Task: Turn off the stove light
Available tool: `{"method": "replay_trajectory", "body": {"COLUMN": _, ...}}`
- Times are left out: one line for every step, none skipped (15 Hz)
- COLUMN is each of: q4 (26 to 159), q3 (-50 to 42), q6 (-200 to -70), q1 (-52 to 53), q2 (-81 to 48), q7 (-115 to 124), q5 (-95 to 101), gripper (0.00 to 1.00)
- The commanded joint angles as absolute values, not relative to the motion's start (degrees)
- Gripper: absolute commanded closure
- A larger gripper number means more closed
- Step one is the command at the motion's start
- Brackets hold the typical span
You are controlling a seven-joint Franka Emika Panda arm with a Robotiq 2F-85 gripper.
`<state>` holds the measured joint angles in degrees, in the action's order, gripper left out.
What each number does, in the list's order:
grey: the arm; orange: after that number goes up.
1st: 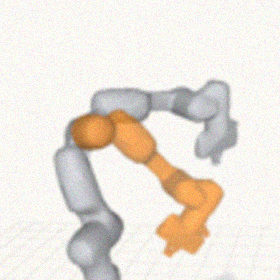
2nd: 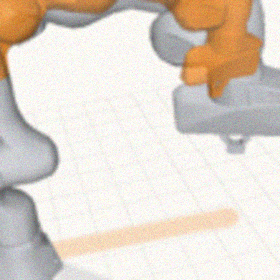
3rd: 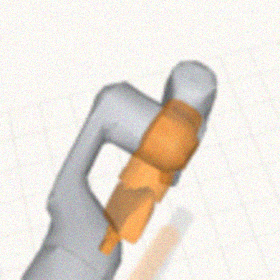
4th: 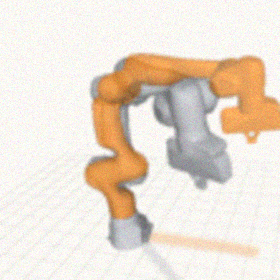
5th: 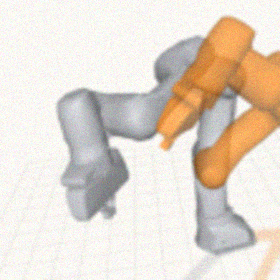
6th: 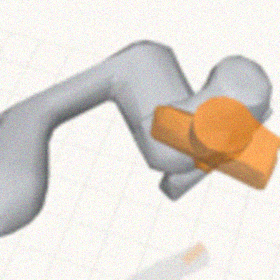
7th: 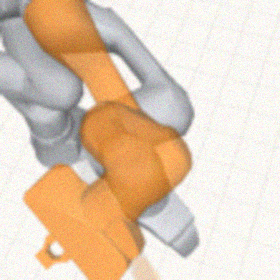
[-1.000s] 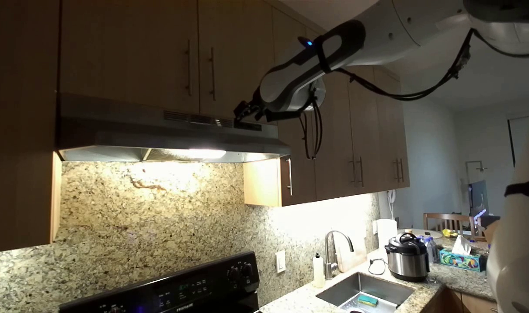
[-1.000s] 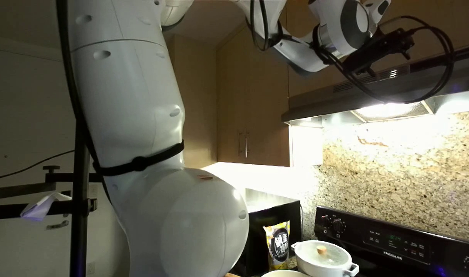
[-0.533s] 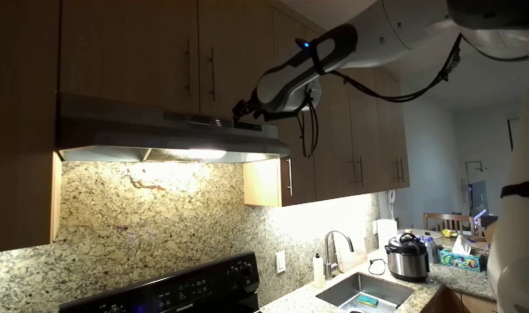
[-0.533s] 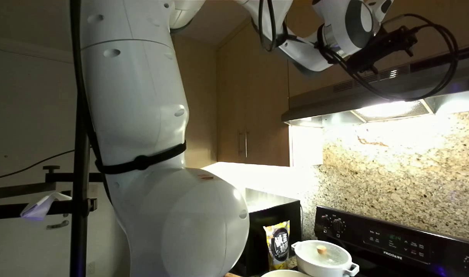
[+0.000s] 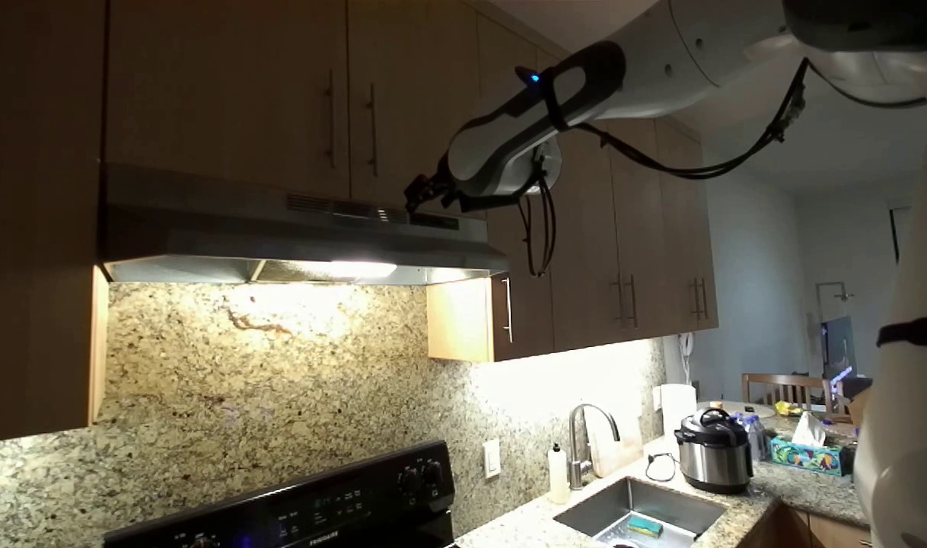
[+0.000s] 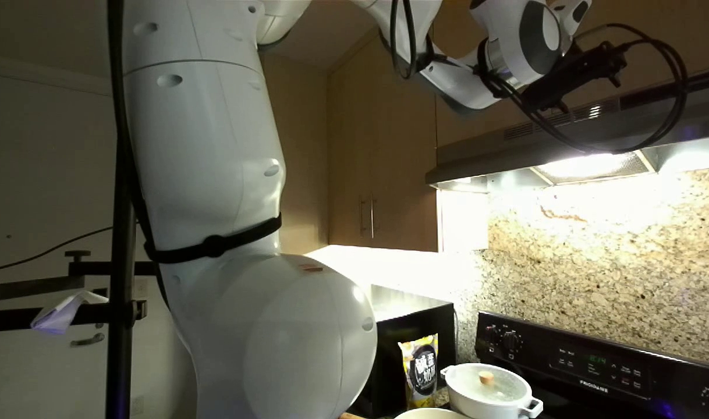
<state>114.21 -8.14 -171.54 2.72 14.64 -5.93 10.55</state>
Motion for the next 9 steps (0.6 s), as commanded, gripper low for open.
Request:
{"method": "replay_trajectory", "body": {"q4": 113.5, "q3": -11.2, "q6": -173.4, "q1": 5.6, "q2": 13.5, "q7": -8.8, "q5": 7.4, "gripper": 0.0}}
{"method": "replay_trajectory", "body": {"q4": 113.4, "q3": -12.2, "q6": -173.3, "q1": 6.5, "q2": 13.4, "q7": -9.1, "q5": 6.7, "gripper": 0.0}}
{"method": "replay_trajectory", "body": {"q4": 113.1, "q3": -13.3, "q6": -172.9, "q1": 7.5, "q2": 13.1, "q7": -9.7, "q5": 5.8, "gripper": 0.0}}
{"method": "replay_trajectory", "body": {"q4": 113.0, "q3": -14.5, "q6": -172.7, "q1": 8.8, "q2": 12.8, "q7": -10.3, "q5": 4.8, "gripper": 0.0}}
{"method": "replay_trajectory", "body": {"q4": 112.8, "q3": -16.1, "q6": -172.5, "q1": 10.5, "q2": 12.5, "q7": -11.5, "q5": 3.2, "gripper": 0.0}}
{"method": "replay_trajectory", "body": {"q4": 112.7, "q3": -17.7, "q6": -172.5, "q1": 12.4, "q2": 12.4, "q7": -13.2, "q5": 1.3, "gripper": 0.0}}
{"method": "replay_trajectory", "body": {"q4": 112.3, "q3": -19.3, "q6": -172.1, "q1": 14.4, "q2": 12.1, "q7": -15.2, "q5": -0.7, "gripper": 0.0}}
{"method": "replay_trajectory", "body": {"q4": 111.9, "q3": -21.0, "q6": -171.8, "q1": 16.3, "q2": 11.9, "q7": -17.2, "q5": -2.7, "gripper": 0.0}}
{"method": "replay_trajectory", "body": {"q4": 111.4, "q3": -22.7, "q6": -171.4, "q1": 18.4, "q2": 11.7, "q7": -19.4, "q5": -4.9, "gripper": 0.0}}
